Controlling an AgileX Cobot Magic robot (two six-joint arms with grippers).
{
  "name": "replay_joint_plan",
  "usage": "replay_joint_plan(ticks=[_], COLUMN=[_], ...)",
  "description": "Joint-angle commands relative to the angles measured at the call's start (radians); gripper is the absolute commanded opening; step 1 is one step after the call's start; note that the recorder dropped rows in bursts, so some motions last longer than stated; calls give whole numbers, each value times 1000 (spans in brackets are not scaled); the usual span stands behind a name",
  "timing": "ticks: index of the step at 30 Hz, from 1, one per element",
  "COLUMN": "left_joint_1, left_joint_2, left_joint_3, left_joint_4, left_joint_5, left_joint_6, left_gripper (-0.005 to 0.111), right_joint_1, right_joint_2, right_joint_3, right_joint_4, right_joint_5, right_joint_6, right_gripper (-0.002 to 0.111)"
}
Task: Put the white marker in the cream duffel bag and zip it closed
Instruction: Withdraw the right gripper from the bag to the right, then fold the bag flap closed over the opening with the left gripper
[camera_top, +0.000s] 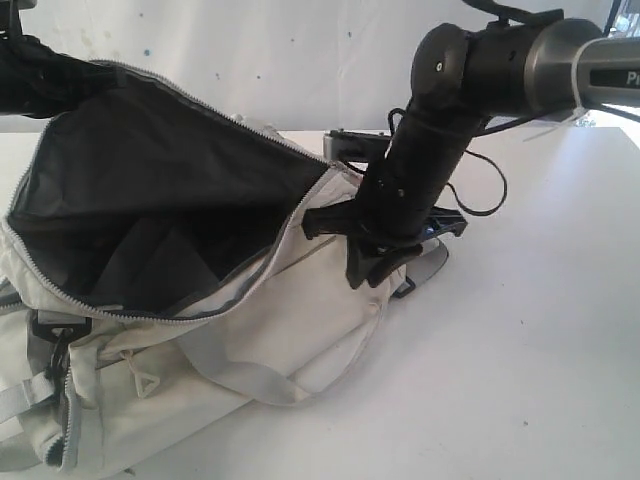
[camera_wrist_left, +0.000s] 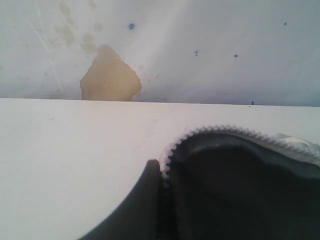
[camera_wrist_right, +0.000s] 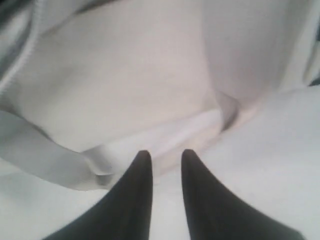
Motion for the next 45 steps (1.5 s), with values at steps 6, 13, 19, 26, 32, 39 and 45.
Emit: replay_joint_plan(ticks=[6, 13, 19, 26, 32, 39, 45], left_joint_1=[5, 5, 5, 5, 5, 5, 5], left_joint_2=[-16, -102, -161, -196, -197, -197, -197], left_joint_3=[-7, -7, -7, -7, -7, -7, -7], left_joint_4=[77, 120, 219, 451, 516, 605, 607], left_joint_5=[12, 185, 472, 752, 901, 1044, 1086], left_joint_6=[-4, -3, 110, 117, 130, 126, 110], left_gripper=[0, 0, 0, 0, 0, 29, 67], right_joint_1=[-154, -273, -304, -304, -304, -304, -302], right_joint_2=[-17, -17, -17, -17, -17, -17, -17], right_joint_3=[8, 8, 8, 8, 8, 8, 8], right_joint_4=[-81, -61, -25, 3, 17, 25, 86], right_joint_5=[29, 3, -15, -36, -36, -52, -74], right_joint_6=[-9, -64, -65, -66, -68, -68, -128], right_gripper=[19, 19, 19, 19, 19, 19, 19])
